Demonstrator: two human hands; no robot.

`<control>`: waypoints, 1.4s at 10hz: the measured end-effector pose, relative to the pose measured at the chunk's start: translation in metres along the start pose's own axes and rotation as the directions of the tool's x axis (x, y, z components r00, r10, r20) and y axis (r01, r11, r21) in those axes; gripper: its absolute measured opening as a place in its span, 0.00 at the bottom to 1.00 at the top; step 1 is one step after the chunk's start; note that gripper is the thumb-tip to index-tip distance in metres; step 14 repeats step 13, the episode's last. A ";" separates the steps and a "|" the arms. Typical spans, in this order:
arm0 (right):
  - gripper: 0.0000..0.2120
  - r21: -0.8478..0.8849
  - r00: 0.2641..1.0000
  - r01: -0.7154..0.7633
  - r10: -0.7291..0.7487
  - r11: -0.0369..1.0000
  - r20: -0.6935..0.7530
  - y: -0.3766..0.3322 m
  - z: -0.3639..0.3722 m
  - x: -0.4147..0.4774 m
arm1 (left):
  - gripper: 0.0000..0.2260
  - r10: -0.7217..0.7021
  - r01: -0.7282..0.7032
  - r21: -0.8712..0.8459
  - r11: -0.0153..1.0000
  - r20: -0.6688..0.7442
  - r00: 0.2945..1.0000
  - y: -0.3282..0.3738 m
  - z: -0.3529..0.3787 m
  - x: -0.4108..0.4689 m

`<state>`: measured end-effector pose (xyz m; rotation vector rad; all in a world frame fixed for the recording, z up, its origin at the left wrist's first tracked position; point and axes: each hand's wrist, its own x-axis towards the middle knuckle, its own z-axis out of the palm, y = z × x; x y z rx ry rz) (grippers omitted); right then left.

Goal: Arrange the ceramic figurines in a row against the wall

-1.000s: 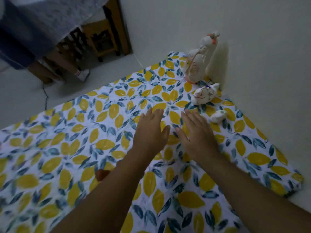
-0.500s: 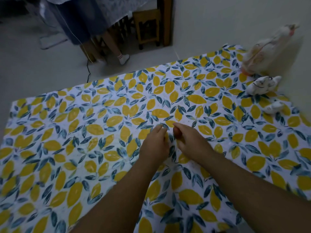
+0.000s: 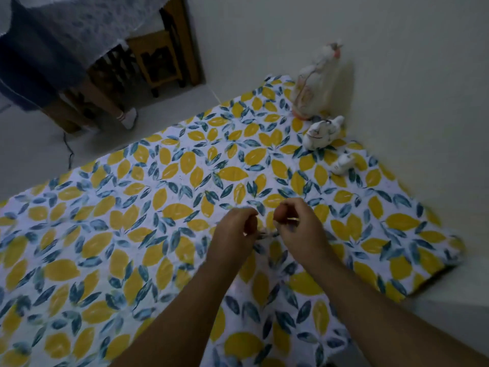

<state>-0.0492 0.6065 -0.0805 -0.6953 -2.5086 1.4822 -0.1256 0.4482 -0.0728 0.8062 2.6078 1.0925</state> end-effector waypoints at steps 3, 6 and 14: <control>0.14 0.102 0.886 -0.215 0.238 0.971 -0.397 0.094 -0.154 0.032 | 0.16 0.247 -0.216 -0.149 0.965 0.229 0.942 0.136 0.149 0.124; 0.18 0.042 0.891 -0.221 0.219 0.974 -0.397 0.130 -0.160 0.038 | 0.15 0.236 -0.195 -0.190 0.962 0.229 0.944 0.131 0.195 0.159; 0.24 -0.060 0.893 -0.270 0.226 0.961 -0.390 0.135 -0.162 0.017 | 0.24 0.247 -0.202 -0.166 0.965 0.320 0.915 0.132 0.189 0.153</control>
